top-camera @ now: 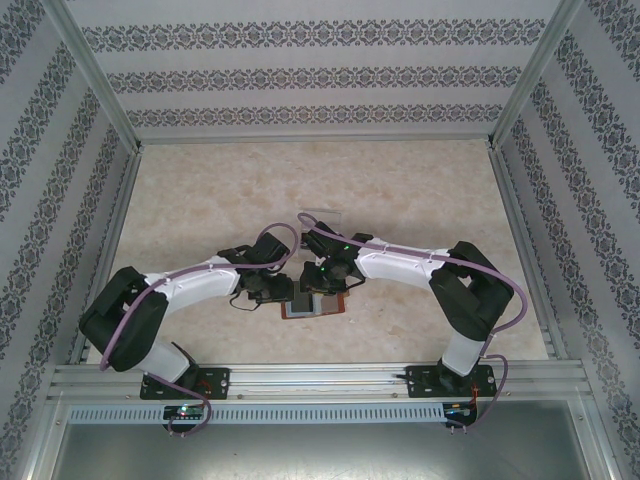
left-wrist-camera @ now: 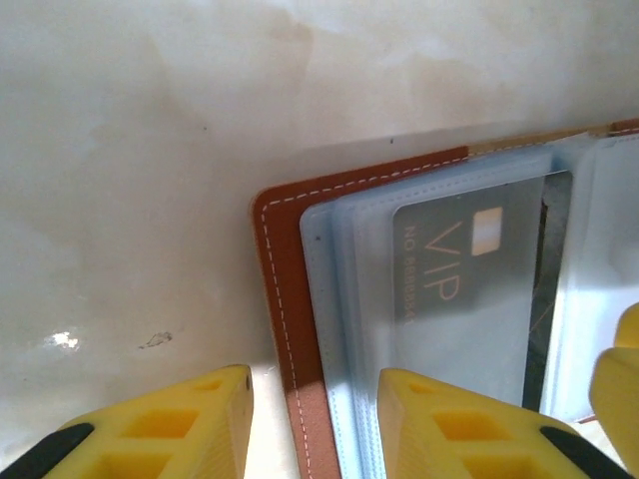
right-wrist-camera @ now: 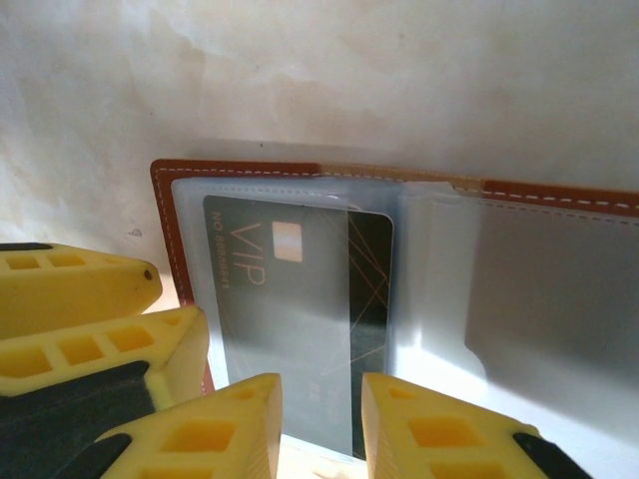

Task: Take the credit cards out of the card holder

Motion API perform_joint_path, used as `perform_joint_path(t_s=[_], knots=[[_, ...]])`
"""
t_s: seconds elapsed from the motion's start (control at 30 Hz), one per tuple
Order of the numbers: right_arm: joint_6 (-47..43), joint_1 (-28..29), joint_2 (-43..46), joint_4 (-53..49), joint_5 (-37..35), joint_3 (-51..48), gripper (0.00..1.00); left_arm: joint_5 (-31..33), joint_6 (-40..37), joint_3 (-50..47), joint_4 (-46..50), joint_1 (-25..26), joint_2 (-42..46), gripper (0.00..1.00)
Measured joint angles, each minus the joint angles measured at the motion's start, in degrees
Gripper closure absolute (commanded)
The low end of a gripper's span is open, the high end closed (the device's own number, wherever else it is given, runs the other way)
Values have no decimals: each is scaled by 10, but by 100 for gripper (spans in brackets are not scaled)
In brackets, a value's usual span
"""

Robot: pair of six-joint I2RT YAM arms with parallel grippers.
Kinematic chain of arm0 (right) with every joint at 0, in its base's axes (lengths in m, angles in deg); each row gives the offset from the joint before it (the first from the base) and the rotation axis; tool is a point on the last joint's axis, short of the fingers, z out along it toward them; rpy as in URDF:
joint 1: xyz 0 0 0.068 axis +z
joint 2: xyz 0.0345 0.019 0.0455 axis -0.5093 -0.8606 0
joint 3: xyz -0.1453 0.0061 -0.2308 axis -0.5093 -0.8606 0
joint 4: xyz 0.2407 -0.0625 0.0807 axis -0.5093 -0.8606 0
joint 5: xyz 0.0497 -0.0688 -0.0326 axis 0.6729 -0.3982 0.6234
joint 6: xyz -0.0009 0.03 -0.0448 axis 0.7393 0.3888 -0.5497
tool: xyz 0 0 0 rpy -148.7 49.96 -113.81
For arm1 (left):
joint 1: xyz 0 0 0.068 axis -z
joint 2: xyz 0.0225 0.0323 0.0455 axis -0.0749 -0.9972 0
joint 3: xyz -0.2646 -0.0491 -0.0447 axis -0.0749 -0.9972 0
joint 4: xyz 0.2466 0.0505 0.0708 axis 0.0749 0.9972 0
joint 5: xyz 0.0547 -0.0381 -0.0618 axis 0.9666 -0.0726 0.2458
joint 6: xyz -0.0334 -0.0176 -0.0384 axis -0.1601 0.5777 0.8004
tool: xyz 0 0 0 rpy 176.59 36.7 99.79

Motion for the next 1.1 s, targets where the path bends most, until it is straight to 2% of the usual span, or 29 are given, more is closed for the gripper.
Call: perform_joint_path(t_s=[0.67, 1.1], knots=[[0, 0, -28, 37, 23, -12, 72, -6, 0, 0, -17, 0, -15, 63], [-15, 0, -14, -9, -22, -10, 71, -4, 0, 0, -17, 0, -13, 63]])
